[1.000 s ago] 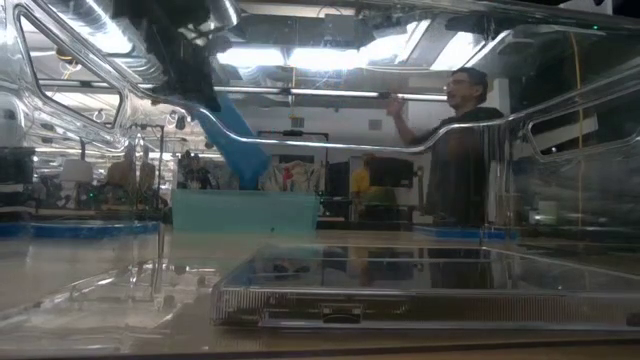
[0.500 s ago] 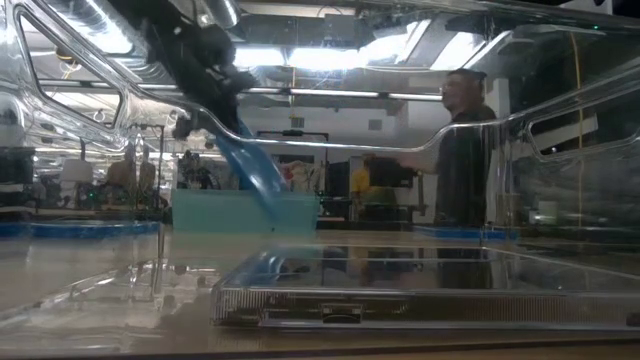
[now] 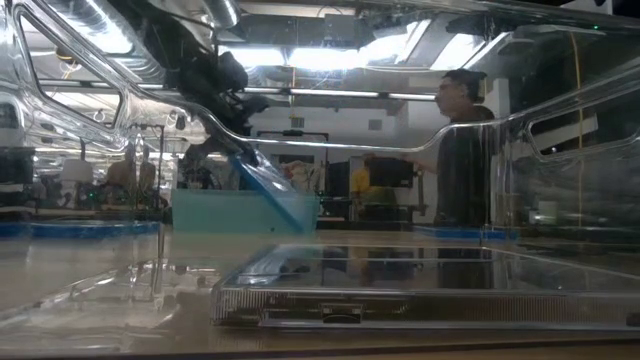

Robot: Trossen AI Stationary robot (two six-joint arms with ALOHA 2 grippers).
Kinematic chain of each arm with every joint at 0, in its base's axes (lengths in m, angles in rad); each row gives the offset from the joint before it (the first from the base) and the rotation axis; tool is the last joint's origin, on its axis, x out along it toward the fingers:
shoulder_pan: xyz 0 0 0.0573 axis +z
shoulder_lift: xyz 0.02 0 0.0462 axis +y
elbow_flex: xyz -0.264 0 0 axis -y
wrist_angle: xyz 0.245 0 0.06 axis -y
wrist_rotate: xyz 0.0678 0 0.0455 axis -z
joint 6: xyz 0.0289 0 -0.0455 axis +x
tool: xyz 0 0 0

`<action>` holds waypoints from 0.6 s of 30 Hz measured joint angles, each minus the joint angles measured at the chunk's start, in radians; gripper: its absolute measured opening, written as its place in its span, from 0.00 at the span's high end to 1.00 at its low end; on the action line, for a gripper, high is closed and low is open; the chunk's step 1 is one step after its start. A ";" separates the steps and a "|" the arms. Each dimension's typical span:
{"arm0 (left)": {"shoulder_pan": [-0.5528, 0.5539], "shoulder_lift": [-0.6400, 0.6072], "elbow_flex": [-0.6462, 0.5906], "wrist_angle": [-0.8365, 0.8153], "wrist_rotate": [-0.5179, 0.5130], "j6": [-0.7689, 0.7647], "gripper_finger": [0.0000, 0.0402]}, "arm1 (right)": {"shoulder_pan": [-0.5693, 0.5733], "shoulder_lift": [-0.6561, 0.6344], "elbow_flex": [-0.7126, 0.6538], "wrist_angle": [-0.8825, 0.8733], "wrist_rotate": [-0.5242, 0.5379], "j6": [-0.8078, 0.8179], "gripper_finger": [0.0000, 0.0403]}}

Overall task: Pick & place jewel cases by type
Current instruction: Put the bottom right blue CD case into the green bin

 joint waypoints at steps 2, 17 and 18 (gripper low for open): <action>0.001 0.000 0.000 -0.004 0.000 0.019 0.87 | 0.000 0.000 0.000 0.000 0.000 -0.001 0.74; 0.032 -0.014 0.000 -0.048 -0.013 0.095 0.60 | 0.000 0.000 0.000 0.000 0.000 -0.009 0.74; 0.038 -0.014 0.000 -0.063 -0.013 0.104 0.59 | 0.000 0.000 0.000 0.000 0.000 -0.011 0.74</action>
